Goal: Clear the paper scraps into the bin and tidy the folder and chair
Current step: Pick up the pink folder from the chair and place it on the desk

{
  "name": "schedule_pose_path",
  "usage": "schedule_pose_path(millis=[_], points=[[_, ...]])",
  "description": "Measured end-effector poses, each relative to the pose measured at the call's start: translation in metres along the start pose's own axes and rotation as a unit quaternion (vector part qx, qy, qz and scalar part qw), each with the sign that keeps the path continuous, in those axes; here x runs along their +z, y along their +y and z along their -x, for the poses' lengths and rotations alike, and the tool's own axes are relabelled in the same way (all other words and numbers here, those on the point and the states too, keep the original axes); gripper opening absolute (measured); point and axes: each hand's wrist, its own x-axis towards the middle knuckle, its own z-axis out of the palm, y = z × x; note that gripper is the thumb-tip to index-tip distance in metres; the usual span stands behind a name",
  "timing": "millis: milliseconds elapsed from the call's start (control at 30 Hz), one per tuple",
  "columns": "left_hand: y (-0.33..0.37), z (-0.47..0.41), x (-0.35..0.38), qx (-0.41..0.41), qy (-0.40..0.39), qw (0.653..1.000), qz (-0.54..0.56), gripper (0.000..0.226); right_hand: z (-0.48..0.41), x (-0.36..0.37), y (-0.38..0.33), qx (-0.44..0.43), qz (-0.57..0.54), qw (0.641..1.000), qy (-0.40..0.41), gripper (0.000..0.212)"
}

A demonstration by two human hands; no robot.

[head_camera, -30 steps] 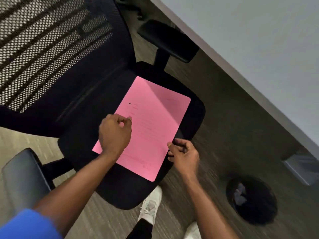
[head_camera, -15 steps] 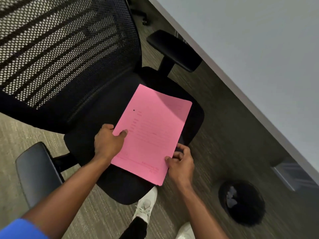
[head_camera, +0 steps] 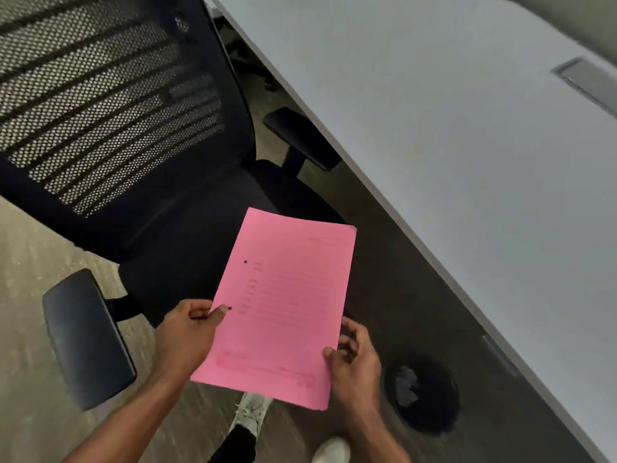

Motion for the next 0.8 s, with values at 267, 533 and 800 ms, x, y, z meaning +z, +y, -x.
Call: schedule_pose_path(millis=[267, 533, 800], points=[[0.038, 0.091, -0.005, 0.031, -0.032, 0.997, 0.058, 0.016, 0.056, -0.092, -0.017, -0.011, -0.008, 1.000, 0.000, 0.053], [0.101, 0.175, -0.009, 0.088, -0.060, 0.991, 0.078, 0.020, 0.113, -0.182, -0.047, -0.050, -0.042, 0.997, 0.046, 0.055], [0.150, 0.236, -0.003, 0.119, -0.121, 0.980, 0.099, 0.020, 0.157, -0.260, -0.049, -0.079, -0.079, 0.989, 0.095, 0.052]])
